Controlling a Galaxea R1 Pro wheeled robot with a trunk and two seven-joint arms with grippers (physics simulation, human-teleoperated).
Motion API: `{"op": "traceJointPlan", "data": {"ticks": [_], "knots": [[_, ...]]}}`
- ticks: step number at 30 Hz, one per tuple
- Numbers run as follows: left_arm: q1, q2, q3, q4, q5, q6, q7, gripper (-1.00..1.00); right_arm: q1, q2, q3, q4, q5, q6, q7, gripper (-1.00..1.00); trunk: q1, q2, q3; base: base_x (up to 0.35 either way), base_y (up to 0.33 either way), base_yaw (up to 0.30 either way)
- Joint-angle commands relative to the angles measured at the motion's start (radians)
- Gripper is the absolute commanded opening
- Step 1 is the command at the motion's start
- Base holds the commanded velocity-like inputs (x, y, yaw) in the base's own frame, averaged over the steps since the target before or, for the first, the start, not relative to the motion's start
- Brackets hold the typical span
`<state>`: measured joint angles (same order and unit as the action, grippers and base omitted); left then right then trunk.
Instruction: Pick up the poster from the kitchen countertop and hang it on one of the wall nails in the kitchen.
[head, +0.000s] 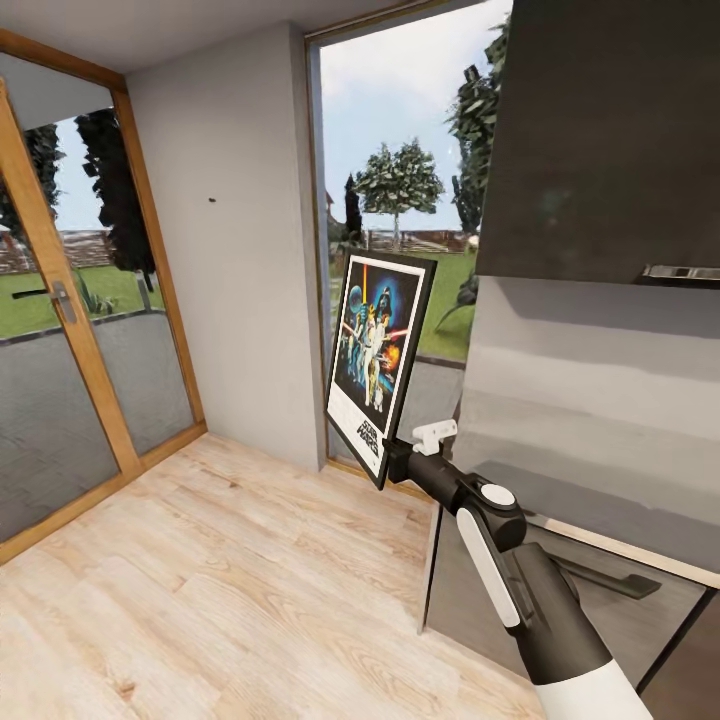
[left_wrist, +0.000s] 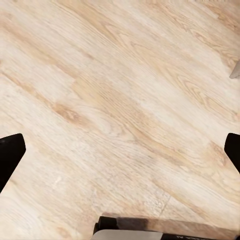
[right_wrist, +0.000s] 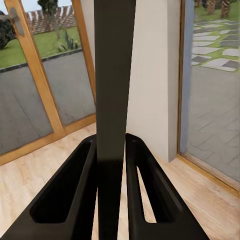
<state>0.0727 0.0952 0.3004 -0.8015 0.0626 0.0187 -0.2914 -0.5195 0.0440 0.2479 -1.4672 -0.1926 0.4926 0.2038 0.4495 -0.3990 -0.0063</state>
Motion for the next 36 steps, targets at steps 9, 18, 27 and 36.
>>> {"op": "traceJointPlan", "data": {"ticks": [9, 18, 27, 36], "knots": [[0.001, 0.0, 0.003, -0.001, 0.006, 0.003, -0.006, 1.0, 0.0, 0.0, -0.001, 0.0, -0.008, 0.006, 0.003, -1.0, 0.0, -0.001, -0.001, 0.0, 0.217, 0.0], [0.001, 0.001, 0.004, -0.001, 0.007, 0.001, -0.006, 1.0, 0.0, -0.031, -0.002, 0.006, -0.008, 0.006, 0.058, -1.0, 0.0, -0.001, -0.001, 0.0, 0.285, 0.0], [0.001, 0.001, 0.005, -0.001, 0.007, 0.001, -0.008, 1.0, 0.0, -0.074, -0.009, 0.01, -0.007, 0.004, 0.184, -1.0, 0.0, -0.001, -0.001, 0.0, 0.288, 0.0], [0.001, 0.001, 0.005, -0.001, 0.006, 0.0, -0.009, 1.0, 0.0, -0.176, -0.129, 0.036, -0.01, 0.002, 0.492, -1.0, 0.0, -0.001, -0.001, 0.0, 0.289, 0.0]]}}
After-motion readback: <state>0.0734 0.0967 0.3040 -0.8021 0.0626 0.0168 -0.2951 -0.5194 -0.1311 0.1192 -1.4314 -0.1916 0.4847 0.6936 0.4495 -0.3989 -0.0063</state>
